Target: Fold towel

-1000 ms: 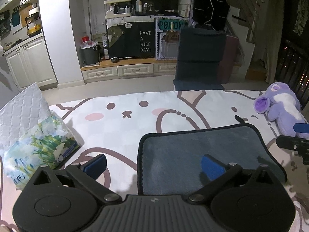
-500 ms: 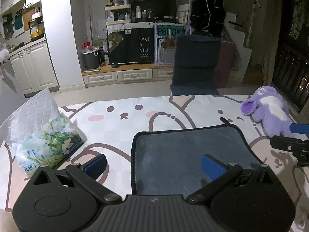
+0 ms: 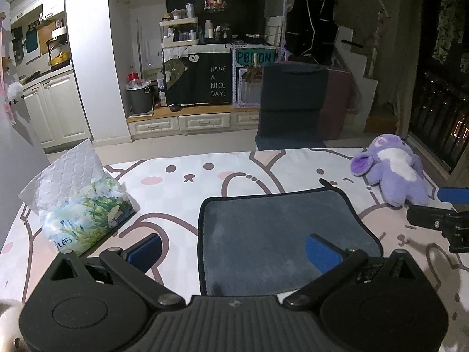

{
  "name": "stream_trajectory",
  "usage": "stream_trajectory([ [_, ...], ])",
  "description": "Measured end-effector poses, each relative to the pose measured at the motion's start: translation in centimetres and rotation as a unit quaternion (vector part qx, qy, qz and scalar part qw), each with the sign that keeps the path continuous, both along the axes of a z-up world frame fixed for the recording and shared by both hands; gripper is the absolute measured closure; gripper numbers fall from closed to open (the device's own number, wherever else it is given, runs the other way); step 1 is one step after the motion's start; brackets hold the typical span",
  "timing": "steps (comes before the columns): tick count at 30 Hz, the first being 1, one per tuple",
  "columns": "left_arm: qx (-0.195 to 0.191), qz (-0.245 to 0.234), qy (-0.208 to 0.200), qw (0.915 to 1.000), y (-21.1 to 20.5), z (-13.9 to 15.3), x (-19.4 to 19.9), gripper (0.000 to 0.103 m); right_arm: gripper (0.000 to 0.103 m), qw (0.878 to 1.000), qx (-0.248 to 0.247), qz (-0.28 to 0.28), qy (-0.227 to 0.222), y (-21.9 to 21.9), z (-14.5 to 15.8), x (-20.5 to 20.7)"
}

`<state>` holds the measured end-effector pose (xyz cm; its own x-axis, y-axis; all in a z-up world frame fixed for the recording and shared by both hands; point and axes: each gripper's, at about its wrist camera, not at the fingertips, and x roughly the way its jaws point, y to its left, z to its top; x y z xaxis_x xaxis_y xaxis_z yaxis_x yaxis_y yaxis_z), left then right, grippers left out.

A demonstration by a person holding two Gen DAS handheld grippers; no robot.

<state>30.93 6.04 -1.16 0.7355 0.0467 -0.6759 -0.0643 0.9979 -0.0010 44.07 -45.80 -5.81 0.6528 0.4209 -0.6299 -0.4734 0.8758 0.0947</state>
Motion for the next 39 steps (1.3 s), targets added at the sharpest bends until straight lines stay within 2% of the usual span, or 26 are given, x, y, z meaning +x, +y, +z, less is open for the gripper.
stream_trajectory([
  [39, -0.002, -0.014, -0.056, 0.9983, -3.0, 5.6, -12.3, 0.0, 0.0, 0.998, 0.023, 0.007, -0.05, -4.4, 5.0, -12.8],
])
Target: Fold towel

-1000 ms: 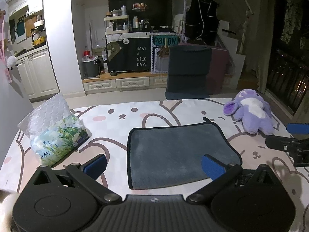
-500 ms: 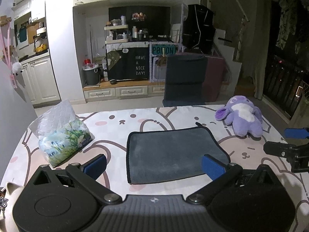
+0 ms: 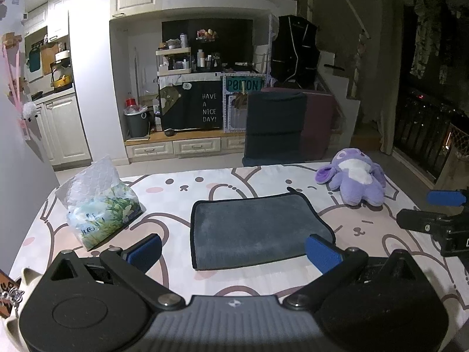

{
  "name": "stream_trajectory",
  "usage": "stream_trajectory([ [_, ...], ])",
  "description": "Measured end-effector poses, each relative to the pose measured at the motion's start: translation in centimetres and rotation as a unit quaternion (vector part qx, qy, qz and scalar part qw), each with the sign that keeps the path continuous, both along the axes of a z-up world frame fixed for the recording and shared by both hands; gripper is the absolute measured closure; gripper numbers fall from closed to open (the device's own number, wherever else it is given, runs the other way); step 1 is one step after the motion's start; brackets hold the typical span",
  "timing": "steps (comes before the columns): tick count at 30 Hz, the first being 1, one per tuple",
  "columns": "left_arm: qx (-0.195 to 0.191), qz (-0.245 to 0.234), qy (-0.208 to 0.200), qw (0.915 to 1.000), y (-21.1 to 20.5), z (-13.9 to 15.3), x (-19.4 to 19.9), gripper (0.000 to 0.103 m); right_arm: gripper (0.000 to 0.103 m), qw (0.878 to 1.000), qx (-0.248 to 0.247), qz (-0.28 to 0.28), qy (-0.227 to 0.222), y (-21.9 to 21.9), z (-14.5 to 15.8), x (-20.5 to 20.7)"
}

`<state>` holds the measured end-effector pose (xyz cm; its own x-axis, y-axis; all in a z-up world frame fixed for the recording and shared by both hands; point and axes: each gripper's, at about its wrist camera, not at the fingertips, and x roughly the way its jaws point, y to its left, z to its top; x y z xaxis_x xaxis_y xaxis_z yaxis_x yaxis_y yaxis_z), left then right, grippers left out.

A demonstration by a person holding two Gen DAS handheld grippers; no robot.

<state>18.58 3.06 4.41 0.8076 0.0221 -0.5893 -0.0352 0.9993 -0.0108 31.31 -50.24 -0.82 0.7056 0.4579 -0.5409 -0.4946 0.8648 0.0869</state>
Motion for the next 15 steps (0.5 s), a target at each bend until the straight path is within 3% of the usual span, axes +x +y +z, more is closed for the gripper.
stream_trajectory([
  [15, -0.004, -0.011, -0.02, 0.9997, -1.7, 0.3, -4.8, 0.0, 0.0, 1.0, -0.002, 0.023, 0.003, -0.8, 0.0, -5.0],
])
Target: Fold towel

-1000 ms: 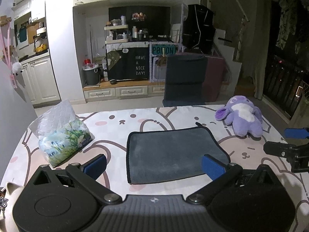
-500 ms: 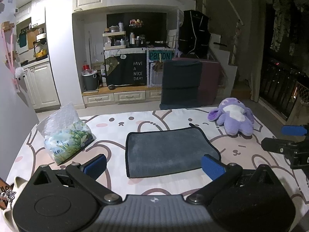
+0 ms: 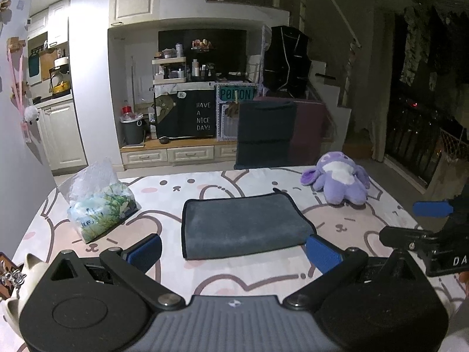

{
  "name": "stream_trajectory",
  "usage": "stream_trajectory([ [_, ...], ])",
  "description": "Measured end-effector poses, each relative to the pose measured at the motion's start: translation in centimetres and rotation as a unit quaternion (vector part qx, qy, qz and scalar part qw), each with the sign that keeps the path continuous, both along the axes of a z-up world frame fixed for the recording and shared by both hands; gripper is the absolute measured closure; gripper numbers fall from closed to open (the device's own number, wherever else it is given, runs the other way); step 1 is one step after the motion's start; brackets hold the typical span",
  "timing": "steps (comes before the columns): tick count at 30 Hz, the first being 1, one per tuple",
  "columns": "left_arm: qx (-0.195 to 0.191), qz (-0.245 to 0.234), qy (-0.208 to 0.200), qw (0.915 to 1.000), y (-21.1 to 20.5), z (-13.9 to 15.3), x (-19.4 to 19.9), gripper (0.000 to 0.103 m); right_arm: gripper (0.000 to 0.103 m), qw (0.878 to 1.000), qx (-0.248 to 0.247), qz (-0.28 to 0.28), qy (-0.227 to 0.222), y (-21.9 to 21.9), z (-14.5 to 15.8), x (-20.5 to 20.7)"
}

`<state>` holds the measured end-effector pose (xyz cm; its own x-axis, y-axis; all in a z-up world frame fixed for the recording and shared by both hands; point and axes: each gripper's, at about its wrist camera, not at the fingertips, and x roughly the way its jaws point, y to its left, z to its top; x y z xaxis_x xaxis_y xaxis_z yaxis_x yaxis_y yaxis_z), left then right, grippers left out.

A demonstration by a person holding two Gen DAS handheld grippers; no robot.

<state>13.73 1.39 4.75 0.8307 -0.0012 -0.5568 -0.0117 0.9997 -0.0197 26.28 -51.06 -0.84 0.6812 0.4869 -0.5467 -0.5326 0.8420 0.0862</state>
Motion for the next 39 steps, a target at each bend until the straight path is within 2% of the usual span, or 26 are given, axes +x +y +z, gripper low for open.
stream_trajectory([
  [8, 0.009, -0.006, 0.002, 0.9999, -0.1, -0.9, -2.7, 0.0, 0.0, 1.0, 0.004, -0.002, 0.0, -1.2, -0.5, -2.5],
  [11, -0.002, 0.001, -0.004, 1.0, 0.0, -1.2, -3.6, 0.0, 0.0, 1.0, 0.0, 0.002, -0.001, -1.4, -0.7, -3.4],
  [17, 0.008, -0.014, 0.002, 0.9999, -0.6, -1.9, -4.9, 0.0, 0.0, 1.0, -0.004, 0.008, 0.002, -1.8, -1.1, -4.8],
  [27, 0.006, -0.019, 0.015, 0.9997, -0.5, -3.2, -6.5, 0.0, 0.0, 1.0, -0.006, 0.0, 0.001, -2.5, -1.7, -6.9],
  [39, 0.007, -0.021, 0.004, 0.9998, -0.6, -3.5, -8.0, 0.0, 0.0, 1.0, -0.012, 0.0, -0.004, -2.8, -1.9, -8.6],
])
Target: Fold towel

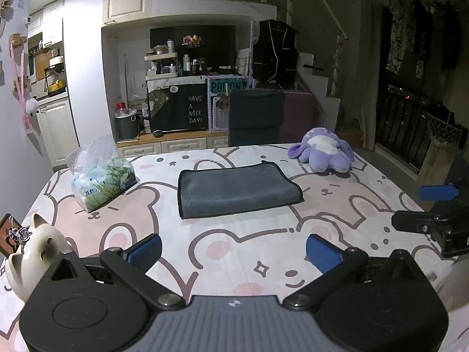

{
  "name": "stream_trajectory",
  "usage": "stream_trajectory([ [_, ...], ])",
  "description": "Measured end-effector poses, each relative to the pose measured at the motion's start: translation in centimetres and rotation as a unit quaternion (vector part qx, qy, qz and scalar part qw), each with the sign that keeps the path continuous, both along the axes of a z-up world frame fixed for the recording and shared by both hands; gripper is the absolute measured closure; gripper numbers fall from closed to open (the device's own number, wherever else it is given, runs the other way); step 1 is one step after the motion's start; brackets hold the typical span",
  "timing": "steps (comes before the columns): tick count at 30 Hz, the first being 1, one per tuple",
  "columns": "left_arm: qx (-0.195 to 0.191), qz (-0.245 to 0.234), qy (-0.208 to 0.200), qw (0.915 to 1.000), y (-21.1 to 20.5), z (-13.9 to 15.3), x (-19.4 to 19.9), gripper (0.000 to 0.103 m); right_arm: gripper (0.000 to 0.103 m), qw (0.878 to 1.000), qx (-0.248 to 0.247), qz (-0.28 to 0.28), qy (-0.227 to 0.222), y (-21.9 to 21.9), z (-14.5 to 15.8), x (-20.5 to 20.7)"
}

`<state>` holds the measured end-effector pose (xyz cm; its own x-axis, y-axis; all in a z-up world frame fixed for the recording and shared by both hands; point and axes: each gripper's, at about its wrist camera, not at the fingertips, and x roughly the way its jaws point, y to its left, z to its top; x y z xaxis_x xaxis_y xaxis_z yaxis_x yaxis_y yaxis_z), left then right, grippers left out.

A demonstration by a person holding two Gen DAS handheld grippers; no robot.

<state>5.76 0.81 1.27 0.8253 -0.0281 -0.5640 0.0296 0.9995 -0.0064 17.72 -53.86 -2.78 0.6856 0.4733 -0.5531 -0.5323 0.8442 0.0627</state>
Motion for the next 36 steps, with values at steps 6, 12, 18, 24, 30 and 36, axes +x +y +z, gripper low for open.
stream_trajectory([
  [6, 0.002, -0.001, 0.004, 1.0, 0.0, -0.3, -0.6, 0.0, 0.0, 1.0, 0.004, -0.002, 0.002, -0.4, -0.1, -0.3],
  [12, 0.001, 0.003, 0.009, 1.0, 0.0, -0.6, -1.2, 0.0, 0.0, 1.0, 0.004, 0.0, 0.001, -0.4, -0.3, -0.5],
  [18, 0.01, 0.004, 0.006, 0.9999, -0.2, -0.7, -1.7, 0.0, 0.0, 1.0, 0.008, 0.007, 0.002, -0.5, -0.4, -0.7],
  [24, 0.007, 0.002, 0.006, 1.0, -0.2, -0.8, -1.8, 0.0, 0.0, 1.0, 0.01, 0.006, 0.0, -0.7, -0.5, -0.8],
  [30, 0.007, 0.002, 0.005, 1.0, -0.3, -0.8, -1.9, 0.0, 0.0, 1.0, 0.006, 0.004, -0.001, -0.6, -0.7, -1.0],
  [36, 0.009, 0.005, 0.006, 0.9999, -0.3, -0.8, -2.0, 0.0, 0.0, 1.0, 0.005, 0.004, -0.003, -0.6, -0.7, -1.1],
])
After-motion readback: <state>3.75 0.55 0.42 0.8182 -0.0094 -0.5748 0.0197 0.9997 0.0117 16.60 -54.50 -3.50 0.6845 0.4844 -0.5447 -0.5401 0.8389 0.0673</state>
